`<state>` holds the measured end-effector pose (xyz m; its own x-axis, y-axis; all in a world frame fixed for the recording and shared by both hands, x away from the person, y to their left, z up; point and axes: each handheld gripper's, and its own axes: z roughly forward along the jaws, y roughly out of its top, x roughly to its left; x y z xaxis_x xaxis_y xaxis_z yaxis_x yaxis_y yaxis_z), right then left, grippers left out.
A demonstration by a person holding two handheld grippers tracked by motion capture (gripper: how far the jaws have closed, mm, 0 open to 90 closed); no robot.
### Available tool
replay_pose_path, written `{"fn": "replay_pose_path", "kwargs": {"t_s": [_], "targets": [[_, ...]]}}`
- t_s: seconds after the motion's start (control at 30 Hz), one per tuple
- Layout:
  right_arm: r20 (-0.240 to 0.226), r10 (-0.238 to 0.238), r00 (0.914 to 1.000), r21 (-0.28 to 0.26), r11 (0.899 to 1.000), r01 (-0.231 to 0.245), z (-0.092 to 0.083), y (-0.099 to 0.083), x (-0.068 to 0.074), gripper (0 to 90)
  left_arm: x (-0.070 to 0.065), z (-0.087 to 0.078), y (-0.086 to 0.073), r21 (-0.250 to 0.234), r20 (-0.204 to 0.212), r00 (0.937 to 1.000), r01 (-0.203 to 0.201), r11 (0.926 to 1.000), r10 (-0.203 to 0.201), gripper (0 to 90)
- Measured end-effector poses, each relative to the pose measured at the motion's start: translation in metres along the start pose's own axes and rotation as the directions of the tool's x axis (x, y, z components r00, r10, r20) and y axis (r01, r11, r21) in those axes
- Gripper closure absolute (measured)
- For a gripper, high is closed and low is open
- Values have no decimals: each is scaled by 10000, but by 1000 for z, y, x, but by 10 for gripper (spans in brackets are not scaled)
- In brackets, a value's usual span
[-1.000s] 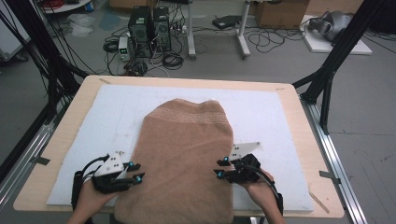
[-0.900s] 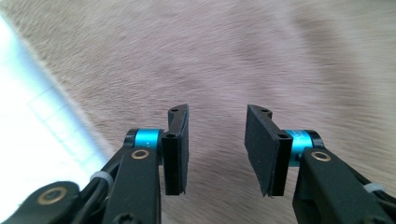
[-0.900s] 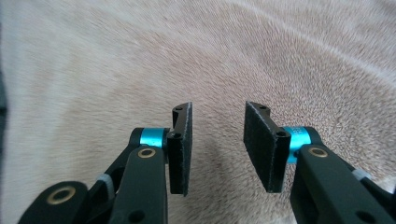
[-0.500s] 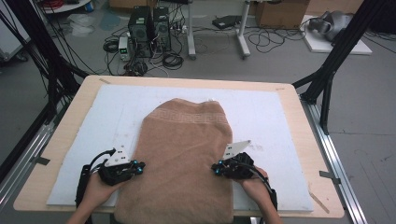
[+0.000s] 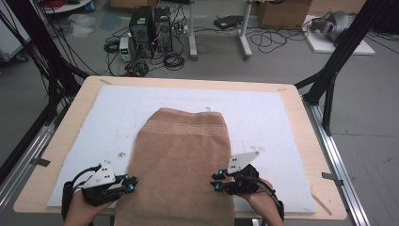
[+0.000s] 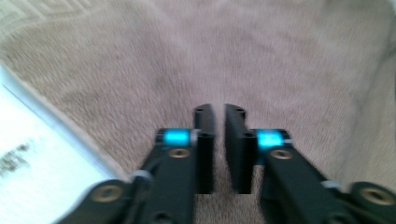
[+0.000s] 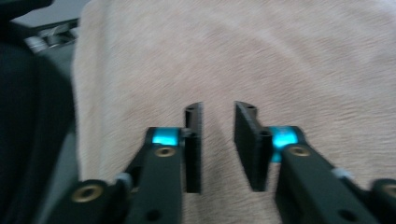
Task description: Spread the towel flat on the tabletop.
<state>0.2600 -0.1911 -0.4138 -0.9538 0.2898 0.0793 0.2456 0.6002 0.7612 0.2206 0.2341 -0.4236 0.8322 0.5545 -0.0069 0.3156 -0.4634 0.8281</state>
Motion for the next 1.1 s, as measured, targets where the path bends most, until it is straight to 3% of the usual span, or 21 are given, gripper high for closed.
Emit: {"fn": "replay_pose_path", "kwargs": {"t_s": [0.13,0.27,0.37,0.4,0.47,0.53,0.6,0.67,0.73,0.77,0.83,0.9,1.0,1.1], "targets": [[917,365,9951,-44,9993,-362,-6,7,-23,652,17,11,13,-127,-424,9990,163,9998,-168,654],[1702,850,9817,5,9963,-864,-7,12,-55,644,38,30,24,-229,-949,9937,575,9981,-594,612],[2061,1272,9702,-36,9916,-1293,-6,15,-78,632,52,45,33,-67,-1430,9884,507,9987,-512,599],[2145,1477,9655,-168,9889,-1475,-6,16,-84,632,56,49,37,-69,-1659,9848,502,9987,-507,596],[2344,1784,9556,-371,9839,-1746,-6,17,-98,626,69,57,44,-318,-1903,9766,954,9949,-998,599],[2640,1933,9450,-367,9810,-1904,-3,19,-108,626,79,65,51,-151,-2511,9628,990,9950,-996,597],[2894,1919,9378,-97,9802,-1976,3,19,-115,628,93,73,55,-78,-3090,9421,1346,9909,-1304,592],[2854,2024,9368,260,9754,-2187,11,14,-120,637,103,81,55,63,-3361,9276,1754,9845,-1631,561],[2762,2103,9378,670,9692,-2371,18,9,-125,680,110,87,52,199,-3361,9225,2085,9778,-1899,552],[2627,2248,9383,783,9643,-2530,20,7,-126,717,112,90,50,410,-3363,9227,2143,9759,-1885,557],[2574,2157,9419,837,9661,-2442,23,4,-127,793,112,93,46,802,-3239,9300,2102,9744,-1739,688],[2396,2061,9487,866,9688,-2323,22,4,-127,848,106,92,47,893,-3128,9391,1781,9799,-1422,815],[2384,1846,9535,918,9731,-2113,18,6,-121,856,95,86,53,704,-2830,9539,1250,9897,-1004,839],[2261,1514,9623,861,9809,-1745,11,8,-111,856,80,78,60,546,-2273,9722,711,9960,-569,841]]}}
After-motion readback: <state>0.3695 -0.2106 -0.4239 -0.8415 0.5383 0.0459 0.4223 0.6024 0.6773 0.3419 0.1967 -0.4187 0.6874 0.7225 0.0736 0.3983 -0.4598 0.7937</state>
